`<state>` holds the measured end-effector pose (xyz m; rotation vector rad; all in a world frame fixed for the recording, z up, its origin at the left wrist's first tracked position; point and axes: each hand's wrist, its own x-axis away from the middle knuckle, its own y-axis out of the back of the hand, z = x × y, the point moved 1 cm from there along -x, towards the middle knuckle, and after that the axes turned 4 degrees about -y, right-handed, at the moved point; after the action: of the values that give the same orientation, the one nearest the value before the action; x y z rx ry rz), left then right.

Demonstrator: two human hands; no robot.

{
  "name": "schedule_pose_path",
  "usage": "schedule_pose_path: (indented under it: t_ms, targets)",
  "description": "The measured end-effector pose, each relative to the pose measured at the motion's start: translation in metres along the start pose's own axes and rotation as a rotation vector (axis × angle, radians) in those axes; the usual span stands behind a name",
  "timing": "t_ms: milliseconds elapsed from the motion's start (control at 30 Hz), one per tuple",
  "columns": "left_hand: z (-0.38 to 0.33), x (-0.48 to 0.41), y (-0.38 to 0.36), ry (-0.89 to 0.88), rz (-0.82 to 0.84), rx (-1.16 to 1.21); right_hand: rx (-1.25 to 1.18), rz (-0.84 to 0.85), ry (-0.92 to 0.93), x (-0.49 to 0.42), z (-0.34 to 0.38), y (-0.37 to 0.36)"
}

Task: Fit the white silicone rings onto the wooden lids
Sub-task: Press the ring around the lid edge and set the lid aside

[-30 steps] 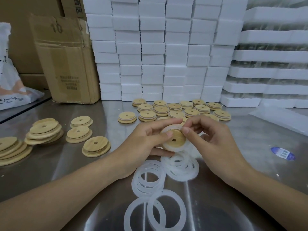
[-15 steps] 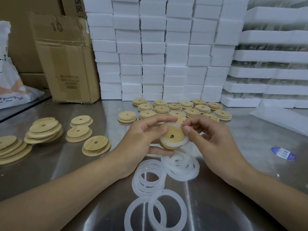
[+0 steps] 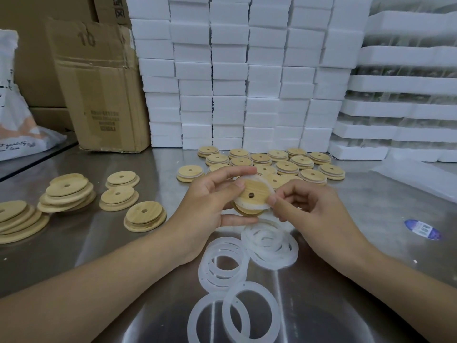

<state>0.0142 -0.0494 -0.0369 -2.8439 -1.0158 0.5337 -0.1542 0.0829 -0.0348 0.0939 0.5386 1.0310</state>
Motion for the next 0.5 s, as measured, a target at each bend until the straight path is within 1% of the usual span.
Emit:
schedule_pose_path:
  t_ms: [167,300,500]
  targets:
    - [0.001,-0.002,0.002,0.042,-0.054,0.095,-0.055,0.085,-0.080,-0.001,0.004,-0.003]
    - [0.004,-0.004,0.004,0.019,-0.115,0.131,-0.075,0.157,-0.135,0.002,0.008,-0.011]
    - [0.005,-0.003,0.002,-0.024,-0.112,0.080,-0.126,0.105,-0.196,0.005,0.011,-0.013]
